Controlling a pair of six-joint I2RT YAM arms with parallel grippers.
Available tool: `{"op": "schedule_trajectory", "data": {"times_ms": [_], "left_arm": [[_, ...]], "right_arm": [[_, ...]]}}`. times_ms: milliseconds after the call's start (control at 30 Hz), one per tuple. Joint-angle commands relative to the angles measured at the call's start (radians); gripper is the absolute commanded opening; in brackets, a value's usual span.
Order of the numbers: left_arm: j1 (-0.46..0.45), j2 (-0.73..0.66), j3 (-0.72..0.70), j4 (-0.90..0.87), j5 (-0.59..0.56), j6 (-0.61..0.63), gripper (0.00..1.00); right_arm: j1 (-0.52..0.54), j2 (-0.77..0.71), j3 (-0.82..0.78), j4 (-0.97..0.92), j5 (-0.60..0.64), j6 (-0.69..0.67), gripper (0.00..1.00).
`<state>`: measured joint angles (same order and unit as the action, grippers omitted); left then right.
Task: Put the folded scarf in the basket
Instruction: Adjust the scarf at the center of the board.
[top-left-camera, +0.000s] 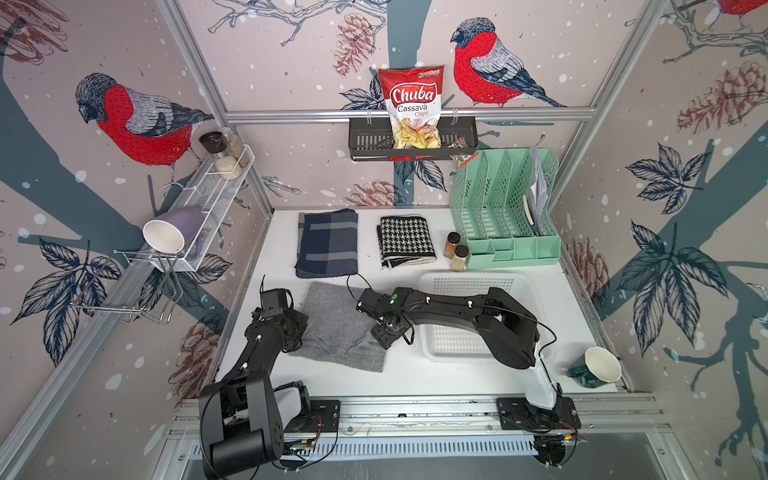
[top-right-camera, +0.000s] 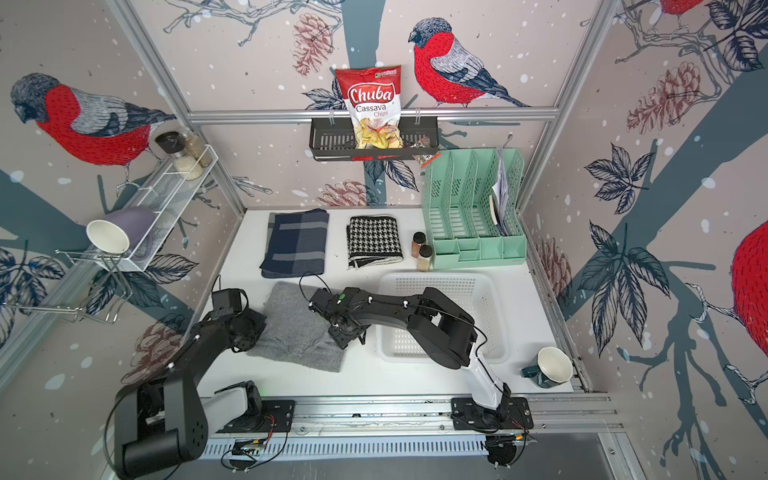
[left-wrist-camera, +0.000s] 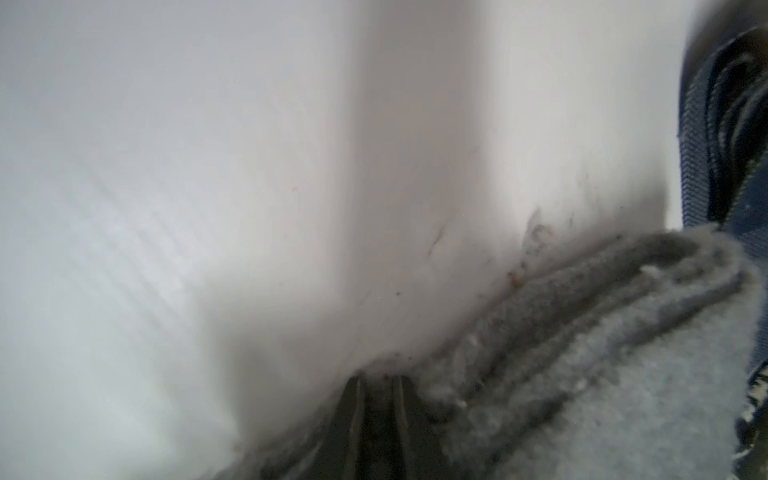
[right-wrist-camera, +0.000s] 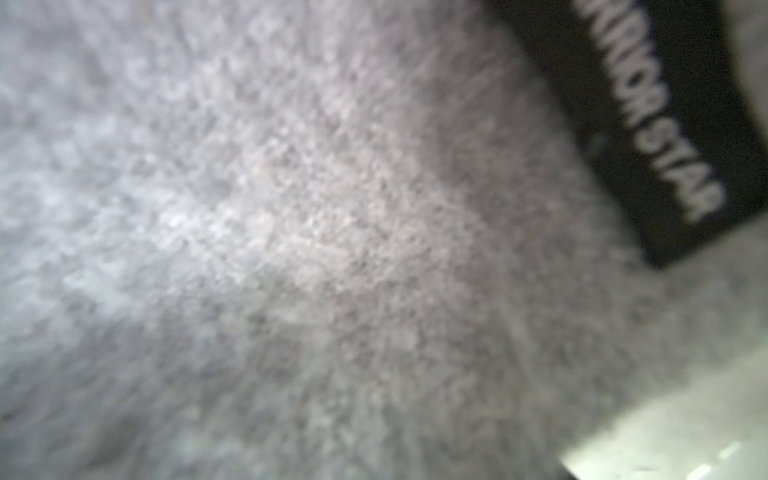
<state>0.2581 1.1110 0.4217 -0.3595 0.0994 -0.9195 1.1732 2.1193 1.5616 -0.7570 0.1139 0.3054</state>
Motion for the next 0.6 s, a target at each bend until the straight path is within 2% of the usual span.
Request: {"op": "schedule_trajectory", "data": {"times_ms": [0,100,200,400,567], "left_arm": [[0.007,-0.109,-0.063,-0.097,-0.049,-0.132,0.17],[0.011,-0.212,-0.068,-0.141,-0.093,-0.17,0.18],[0.015,-0.254,-0.012,-0.206,-0.134,-0.169,0.2],[0.018,-0.26,0.105,-0.267,-0.186,-0.125,0.29],[0.018,-0.227,0.185,-0.276,-0.221,-0.049,0.29]], "right_arm": [[-0.017,0.008,0.008,0.072,0.056,-0.116,0.67],[-0.037,0.008,0.013,0.096,0.063,-0.158,0.67],[-0.038,0.002,0.027,0.066,0.11,-0.172,0.67],[-0.039,-0.084,0.0,0.02,0.138,-0.079,0.67],[-0.039,-0.139,0.033,-0.029,0.176,-0.016,0.65]]}}
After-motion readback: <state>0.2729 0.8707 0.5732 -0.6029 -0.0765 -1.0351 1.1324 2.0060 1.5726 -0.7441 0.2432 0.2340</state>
